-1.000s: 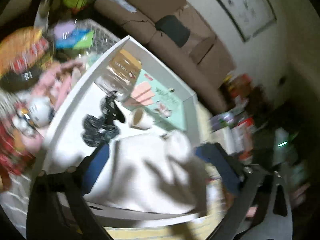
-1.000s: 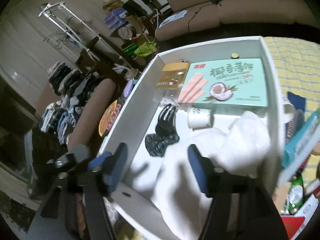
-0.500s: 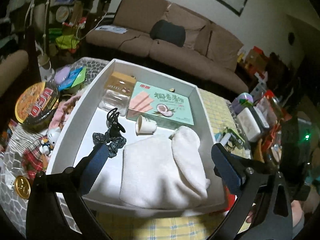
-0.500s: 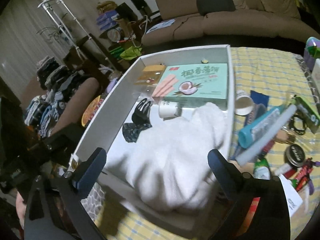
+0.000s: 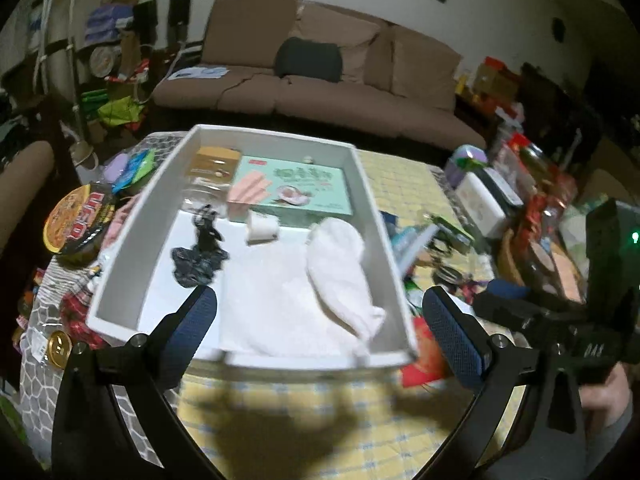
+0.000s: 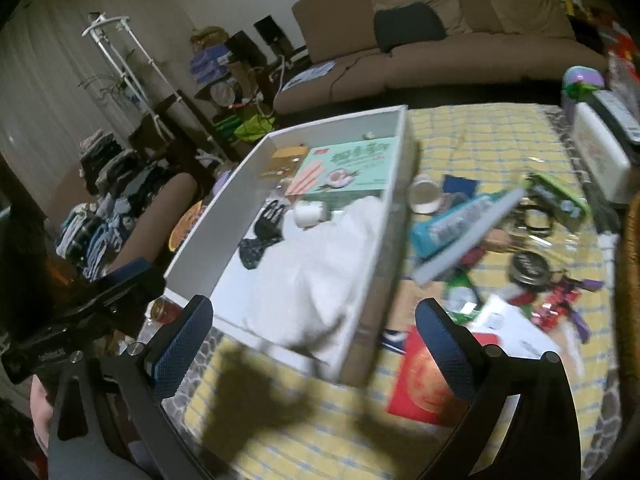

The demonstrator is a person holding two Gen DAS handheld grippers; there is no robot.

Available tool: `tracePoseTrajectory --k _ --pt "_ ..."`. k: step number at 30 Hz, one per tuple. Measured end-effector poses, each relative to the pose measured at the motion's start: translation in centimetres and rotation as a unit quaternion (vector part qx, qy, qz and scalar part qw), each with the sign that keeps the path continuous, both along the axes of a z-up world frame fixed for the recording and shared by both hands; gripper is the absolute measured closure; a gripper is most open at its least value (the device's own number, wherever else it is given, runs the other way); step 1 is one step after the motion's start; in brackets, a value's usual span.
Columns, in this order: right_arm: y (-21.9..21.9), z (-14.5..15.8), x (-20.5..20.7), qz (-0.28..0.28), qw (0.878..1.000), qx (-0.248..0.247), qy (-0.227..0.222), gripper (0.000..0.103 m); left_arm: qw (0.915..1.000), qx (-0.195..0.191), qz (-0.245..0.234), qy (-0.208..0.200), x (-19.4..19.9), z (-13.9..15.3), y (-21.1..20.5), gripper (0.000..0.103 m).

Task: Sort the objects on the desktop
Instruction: 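Move the right gripper to the red envelope and white booklet, then grasp the red envelope with the booklet in the right gripper, lift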

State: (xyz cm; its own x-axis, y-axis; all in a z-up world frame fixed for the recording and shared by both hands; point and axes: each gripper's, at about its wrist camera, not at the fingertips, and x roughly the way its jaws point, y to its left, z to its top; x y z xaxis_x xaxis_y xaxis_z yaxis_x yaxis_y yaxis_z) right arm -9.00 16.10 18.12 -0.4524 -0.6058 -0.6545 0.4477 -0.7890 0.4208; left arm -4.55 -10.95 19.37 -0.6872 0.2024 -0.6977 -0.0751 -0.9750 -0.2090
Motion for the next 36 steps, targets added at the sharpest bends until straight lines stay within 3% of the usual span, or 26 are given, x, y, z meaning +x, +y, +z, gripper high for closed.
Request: tracePoseTrajectory --k 7,10,13,17,20,23,31,36 --pt "10.0 -1.7 2.0 -0.080 0.997 0.011 0.013 0.000 0.9968 -0.004 -0.079 0.012 3.2 -2.5 6.2 0.000" --pt "13.5 -3.9 2.4 -0.131 0.991 0.033 -0.004 0.000 0.9953 -0.004 -0.097 0.006 4.0 -3.9 9.0 0.000" --pt "15.2 -6.0 2.7 -0.145 0.989 0.027 -0.021 0.000 0.9928 -0.007 -0.119 -0.002 4.7 -5.5 11.7 0.000" --pt "15.7 -8.7 2.6 -0.149 0.988 0.006 -0.049 0.003 0.9904 -0.014 -0.138 -0.002 6.1 -7.8 14.1 0.000" --pt "15.5 -10.4 2.3 -0.143 0.986 -0.015 -0.082 0.015 0.9891 -0.030 -0.144 -0.016 6.3 -10.2 15.2 0.000" --pt "15.2 -12.0 2.2 -0.127 0.984 -0.044 -0.120 0.023 0.9888 -0.022 -0.143 -0.033 5.5 -12.4 15.6 0.001" --pt "13.7 -13.6 0.8 -0.123 0.978 -0.064 -0.158 0.026 0.9865 0.008 -0.154 -0.056 3.1 -14.9 15.6 0.001" --pt "12.6 -13.6 0.0 -0.116 0.975 -0.087 -0.170 0.021 0.9831 0.025 -0.165 -0.076 1.5 -16.2 16.0 0.000"
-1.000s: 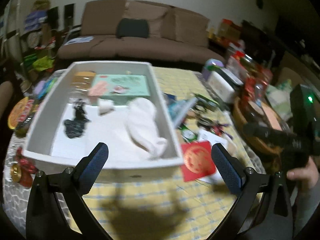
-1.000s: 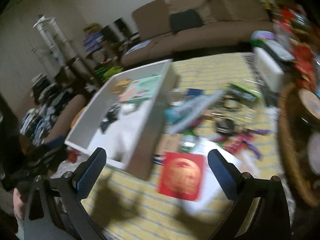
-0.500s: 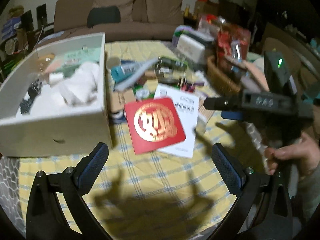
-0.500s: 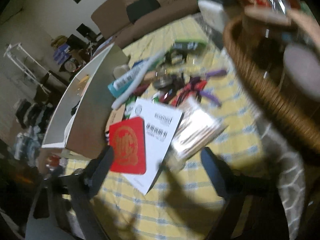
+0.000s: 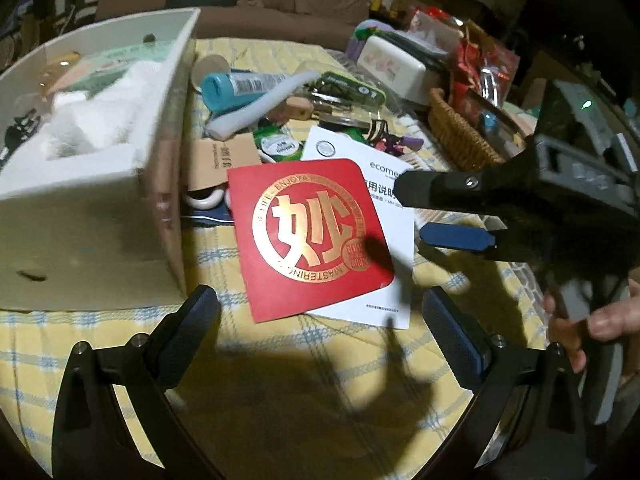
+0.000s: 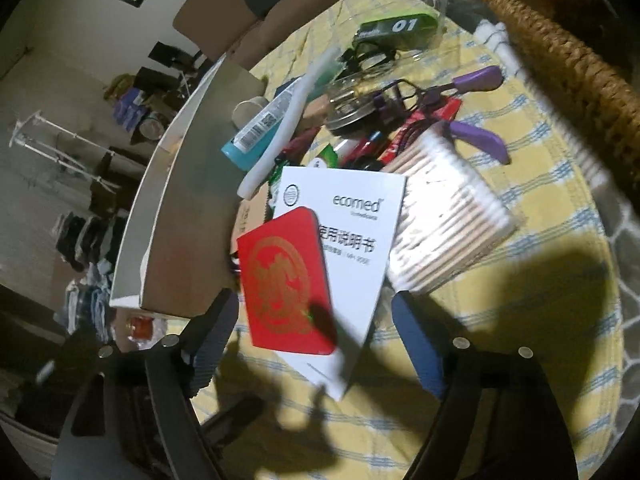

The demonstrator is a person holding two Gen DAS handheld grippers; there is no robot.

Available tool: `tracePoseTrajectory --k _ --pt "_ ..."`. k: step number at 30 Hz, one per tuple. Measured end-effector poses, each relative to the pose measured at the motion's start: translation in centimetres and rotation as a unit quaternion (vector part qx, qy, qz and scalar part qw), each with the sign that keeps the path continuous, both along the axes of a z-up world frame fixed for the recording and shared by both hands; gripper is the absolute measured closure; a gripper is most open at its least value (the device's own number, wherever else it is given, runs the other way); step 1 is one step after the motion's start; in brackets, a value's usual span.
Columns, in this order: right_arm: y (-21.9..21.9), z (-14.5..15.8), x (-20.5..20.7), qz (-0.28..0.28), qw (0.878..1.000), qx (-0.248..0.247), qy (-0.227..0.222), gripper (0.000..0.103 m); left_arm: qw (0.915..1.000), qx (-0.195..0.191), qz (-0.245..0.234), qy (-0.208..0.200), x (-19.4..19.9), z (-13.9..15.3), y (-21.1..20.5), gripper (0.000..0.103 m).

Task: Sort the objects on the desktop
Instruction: 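Grasp the red envelope with the booklet in the right gripper, lift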

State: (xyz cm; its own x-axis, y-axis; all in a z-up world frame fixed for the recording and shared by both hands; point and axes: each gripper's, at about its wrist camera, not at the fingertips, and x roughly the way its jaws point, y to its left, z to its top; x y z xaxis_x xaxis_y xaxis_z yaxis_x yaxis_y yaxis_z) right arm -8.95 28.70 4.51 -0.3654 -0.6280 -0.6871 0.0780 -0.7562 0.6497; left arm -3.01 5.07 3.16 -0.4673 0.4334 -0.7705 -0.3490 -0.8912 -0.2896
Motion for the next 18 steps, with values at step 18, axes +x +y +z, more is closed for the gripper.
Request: tracePoseTrajectory --k 18 --pt "0.6 -0.6 -0.7 0.002 0.999 -0.026 -0.020 0.027 0.9979 0.041 0.030 -0.040 -1.3 -1.4 -1.8 0.000"
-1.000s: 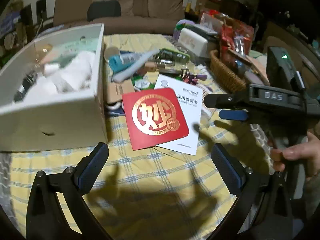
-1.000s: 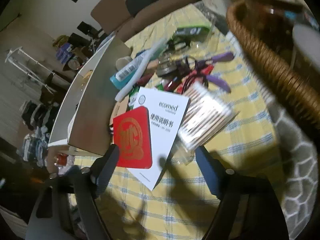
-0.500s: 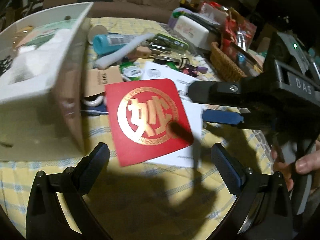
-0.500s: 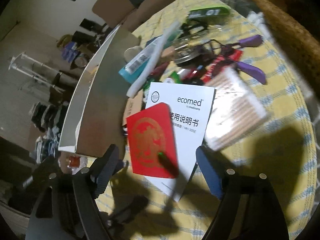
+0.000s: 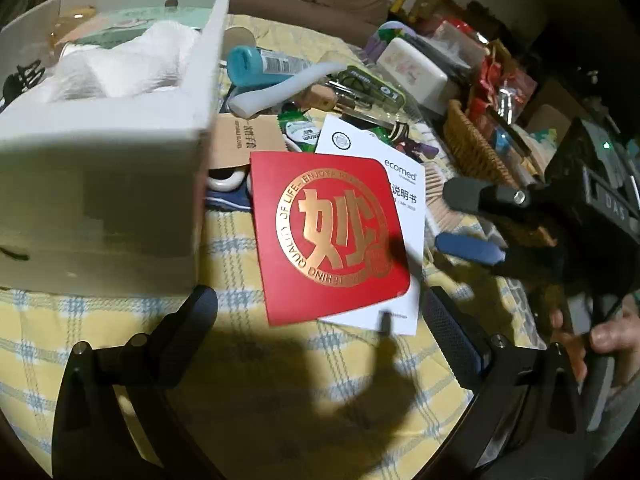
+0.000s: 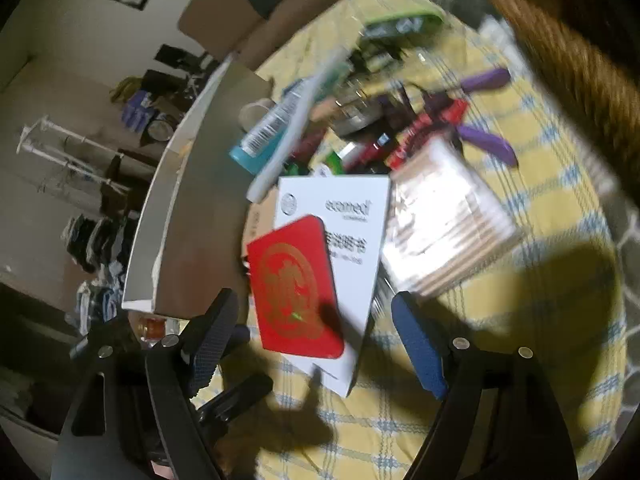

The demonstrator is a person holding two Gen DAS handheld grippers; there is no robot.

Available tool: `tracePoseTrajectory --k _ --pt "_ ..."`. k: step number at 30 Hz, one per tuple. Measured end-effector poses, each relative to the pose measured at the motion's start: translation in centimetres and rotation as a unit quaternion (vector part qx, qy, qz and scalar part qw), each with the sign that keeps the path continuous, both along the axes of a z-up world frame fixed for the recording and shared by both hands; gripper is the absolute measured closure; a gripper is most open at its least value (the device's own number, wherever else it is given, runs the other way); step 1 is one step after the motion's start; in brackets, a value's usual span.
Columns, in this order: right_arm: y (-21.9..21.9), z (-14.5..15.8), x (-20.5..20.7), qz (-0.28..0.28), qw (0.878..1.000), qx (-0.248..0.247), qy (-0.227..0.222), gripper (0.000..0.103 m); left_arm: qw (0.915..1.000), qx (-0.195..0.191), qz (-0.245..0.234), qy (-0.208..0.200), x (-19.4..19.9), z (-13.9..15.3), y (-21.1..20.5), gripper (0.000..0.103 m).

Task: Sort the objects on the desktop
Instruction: 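Grasp the red envelope with the booklet in the right gripper, lift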

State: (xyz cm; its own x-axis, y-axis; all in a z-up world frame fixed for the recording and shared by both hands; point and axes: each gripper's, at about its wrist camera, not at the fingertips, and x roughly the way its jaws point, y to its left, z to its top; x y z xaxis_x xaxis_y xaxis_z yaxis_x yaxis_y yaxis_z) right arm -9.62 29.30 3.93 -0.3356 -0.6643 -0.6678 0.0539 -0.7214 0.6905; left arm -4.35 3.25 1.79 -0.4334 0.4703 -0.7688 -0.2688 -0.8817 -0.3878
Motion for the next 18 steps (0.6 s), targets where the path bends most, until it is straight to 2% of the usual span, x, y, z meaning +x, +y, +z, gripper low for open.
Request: tracePoseTrajectory --k 2,7,9,10,14,16,17,18 --pt "-0.2 -0.5 -0.1 0.003 1.000 -0.006 -0.016 0.034 1.0000 0.003 -0.008 0.000 -0.4 -0.1 0.7 0.000" --pt "-1.7 -0.8 -0.6 0.012 1.000 -0.027 -0.005 0.036 0.9991 0.028 -0.031 -0.002 -1.3 0.1 2.2 0.003" --pt "-2.2 -0.6 -0.6 0.021 0.999 -0.036 0.008 0.043 0.9972 0.052 -0.053 -0.004 -1.3 0.3 2.4 0.011" --pt "-2.4 -0.6 -0.5 0.028 0.999 -0.036 0.007 0.044 0.9969 0.052 -0.060 -0.006 -1.2 0.4 2.5 0.011" --pt "-2.1 -1.0 -0.4 0.027 0.999 -0.021 -0.003 0.045 0.9986 0.037 -0.037 -0.010 -1.3 -0.2 1.6 0.011" --pt "-1.5 -1.3 -0.5 0.016 0.999 -0.035 -0.005 0.048 0.9972 0.066 -0.030 -0.019 -1.6 -0.4 1.0 0.011" --pt "-1.3 -1.5 -0.5 0.013 0.999 -0.039 -0.005 0.059 0.9965 0.075 -0.030 -0.023 -1.7 -0.4 0.9 0.012" --pt "-1.3 -1.6 -0.5 0.012 0.999 -0.041 -0.006 0.080 0.9959 0.080 -0.034 -0.026 -1.8 -0.4 0.9 0.018"
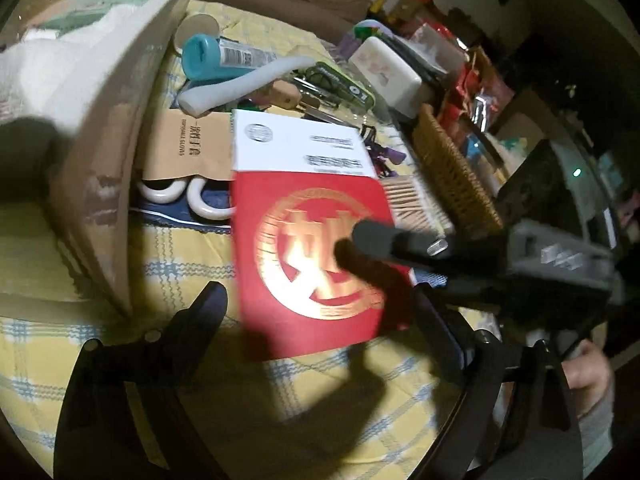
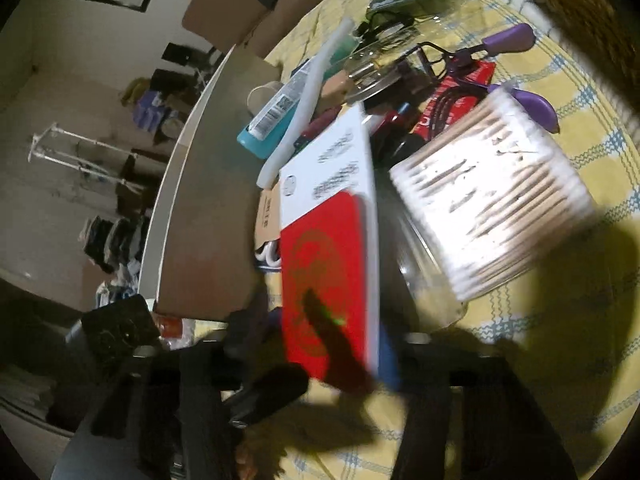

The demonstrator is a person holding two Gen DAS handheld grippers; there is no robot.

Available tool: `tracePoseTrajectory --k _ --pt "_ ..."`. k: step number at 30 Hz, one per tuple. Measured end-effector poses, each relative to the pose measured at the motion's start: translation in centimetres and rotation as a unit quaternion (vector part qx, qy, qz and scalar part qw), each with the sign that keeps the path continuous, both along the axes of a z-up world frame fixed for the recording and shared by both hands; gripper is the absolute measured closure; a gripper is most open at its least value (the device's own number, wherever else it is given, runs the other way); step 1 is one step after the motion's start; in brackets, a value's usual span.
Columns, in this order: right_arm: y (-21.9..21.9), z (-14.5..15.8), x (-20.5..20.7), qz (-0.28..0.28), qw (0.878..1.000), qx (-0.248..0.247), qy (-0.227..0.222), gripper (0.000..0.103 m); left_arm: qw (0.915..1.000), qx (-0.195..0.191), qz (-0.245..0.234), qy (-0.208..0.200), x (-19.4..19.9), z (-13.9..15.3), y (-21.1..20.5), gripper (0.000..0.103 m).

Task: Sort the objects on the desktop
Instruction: 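Grasp the red envelope with the booklet in the right gripper, lift, then carry the envelope into the white tray and open the right gripper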

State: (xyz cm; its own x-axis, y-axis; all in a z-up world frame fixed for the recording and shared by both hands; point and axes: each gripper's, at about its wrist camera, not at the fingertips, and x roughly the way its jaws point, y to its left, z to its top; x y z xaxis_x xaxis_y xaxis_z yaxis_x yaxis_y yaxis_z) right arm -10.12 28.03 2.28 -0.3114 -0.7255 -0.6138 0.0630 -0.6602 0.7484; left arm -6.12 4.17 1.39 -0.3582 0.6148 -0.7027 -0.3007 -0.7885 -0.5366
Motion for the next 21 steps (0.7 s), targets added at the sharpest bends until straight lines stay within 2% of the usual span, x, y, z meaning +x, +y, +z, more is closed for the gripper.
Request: tracePoseTrajectory --k 1,3,6,10,14,18,21 --pt "0.0 -0.3 0.0 0.003 1.000 -0.009 -0.003 0.089 1.0000 0.000 -0.004 -0.004 -0.1 0.0 0.1 0.021" --pt "0.4 -0.3 0.1 -0.003 1.000 -0.015 0.003 0.090 1.0000 -0.001 -0.001 -0.006 -0.2 0.0 -0.2 0.046" --pt "1.3 0.4 0.2 -0.007 1.000 -0.017 0.010 0.091 0.9991 0.038 0.007 -0.018 -0.2 0.2 -1.4 0.061" --pt "1.8 2.3 1.2 0.004 0.999 -0.027 0.035 0.091 0.9972 0.074 0.006 -0.005 0.7 2.2 -1.8 0.064" --pt "2.1 5.1 2.8 0.010 0.996 -0.052 0.071 0.091 0.9953 0.092 -0.010 0.030 1.8 6.0 -1.8 0.065" --pt "0.9 9.4 4.4 0.017 0.990 -0.059 0.128 0.090 0.9913 0.114 -0.014 0.064 2.5 10.2 -3.4 0.069" --pt "-1.1 12.9 5.1 0.032 0.984 -0.045 0.171 0.090 0.9882 0.126 -0.006 0.086 2.5 12.7 -5.5 0.069"
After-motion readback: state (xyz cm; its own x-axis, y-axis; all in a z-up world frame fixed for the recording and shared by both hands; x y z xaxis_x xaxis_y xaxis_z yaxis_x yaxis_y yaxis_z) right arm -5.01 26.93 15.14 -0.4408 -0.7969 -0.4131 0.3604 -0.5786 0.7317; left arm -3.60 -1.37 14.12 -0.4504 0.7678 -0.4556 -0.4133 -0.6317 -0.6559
